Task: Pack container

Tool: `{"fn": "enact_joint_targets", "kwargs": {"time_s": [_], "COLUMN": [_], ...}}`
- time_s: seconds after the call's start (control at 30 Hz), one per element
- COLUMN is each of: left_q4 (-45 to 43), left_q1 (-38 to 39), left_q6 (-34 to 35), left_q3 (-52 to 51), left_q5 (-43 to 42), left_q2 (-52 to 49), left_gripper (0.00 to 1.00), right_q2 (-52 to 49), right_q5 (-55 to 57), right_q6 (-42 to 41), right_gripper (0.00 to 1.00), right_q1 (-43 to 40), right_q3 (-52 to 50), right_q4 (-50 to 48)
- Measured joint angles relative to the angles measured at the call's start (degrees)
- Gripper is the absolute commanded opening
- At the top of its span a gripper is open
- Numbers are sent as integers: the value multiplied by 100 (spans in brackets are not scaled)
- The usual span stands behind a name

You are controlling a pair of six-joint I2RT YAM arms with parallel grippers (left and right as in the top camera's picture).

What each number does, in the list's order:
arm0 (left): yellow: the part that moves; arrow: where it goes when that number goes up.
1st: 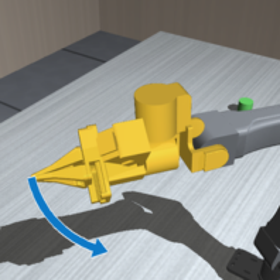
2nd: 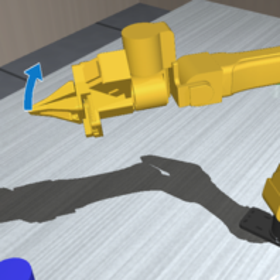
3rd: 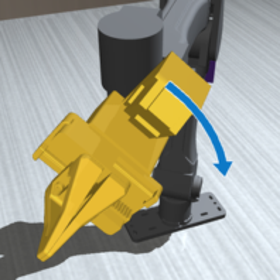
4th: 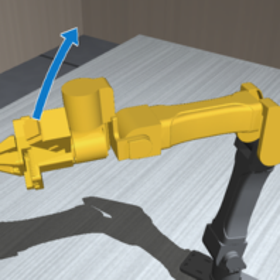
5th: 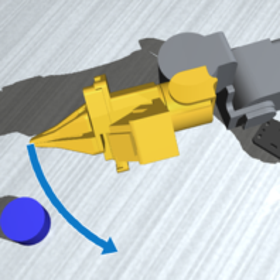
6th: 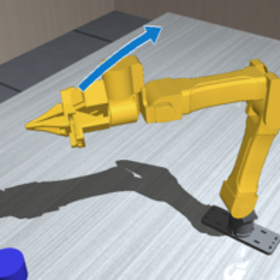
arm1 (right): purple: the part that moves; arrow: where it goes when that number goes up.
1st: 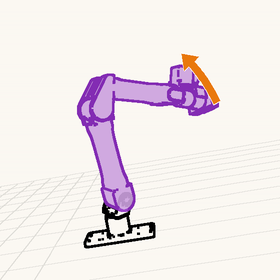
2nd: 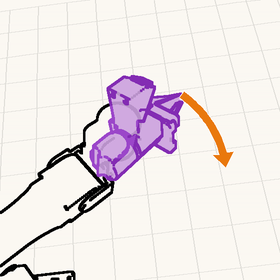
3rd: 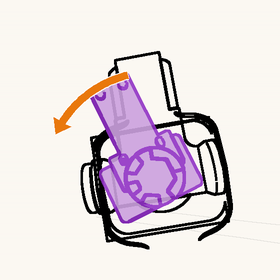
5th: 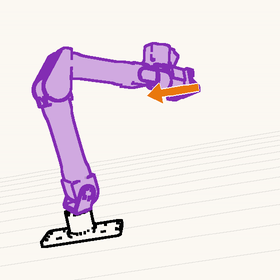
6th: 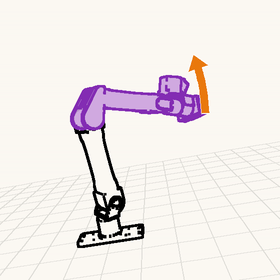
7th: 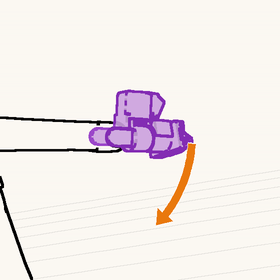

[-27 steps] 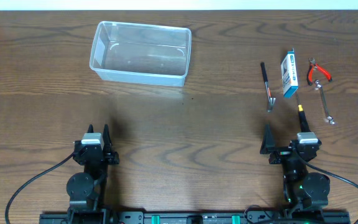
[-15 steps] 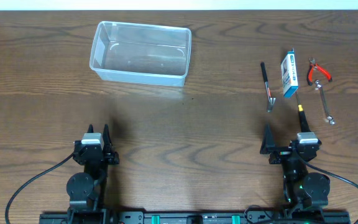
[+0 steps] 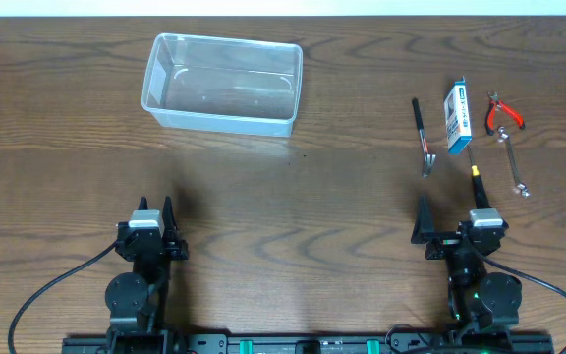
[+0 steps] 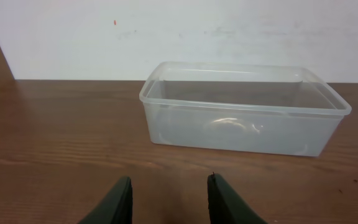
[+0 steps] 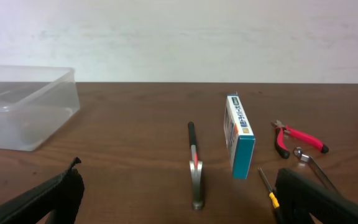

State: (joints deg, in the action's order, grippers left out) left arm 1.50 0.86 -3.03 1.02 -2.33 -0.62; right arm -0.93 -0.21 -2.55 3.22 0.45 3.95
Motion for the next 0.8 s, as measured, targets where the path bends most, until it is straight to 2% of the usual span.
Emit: {"fn": "enact_joint_targets", "kwargs": {"time_s": [0.77, 0.8], "left_q4": [0, 0], "left_q1": [0, 0], "left_q6": [0, 0], "left_q3": [-2, 0], "left_q5": [0, 0], "left_q2": [0, 0], "left_gripper": [29, 55], "right_q2": [0, 0], "right_q5": [0, 2], "right_q6": [0, 0], "right_gripper": [99, 99], "right_q1": [0, 0], "right_q3": [0, 0], "right_q4": [0, 0]}}
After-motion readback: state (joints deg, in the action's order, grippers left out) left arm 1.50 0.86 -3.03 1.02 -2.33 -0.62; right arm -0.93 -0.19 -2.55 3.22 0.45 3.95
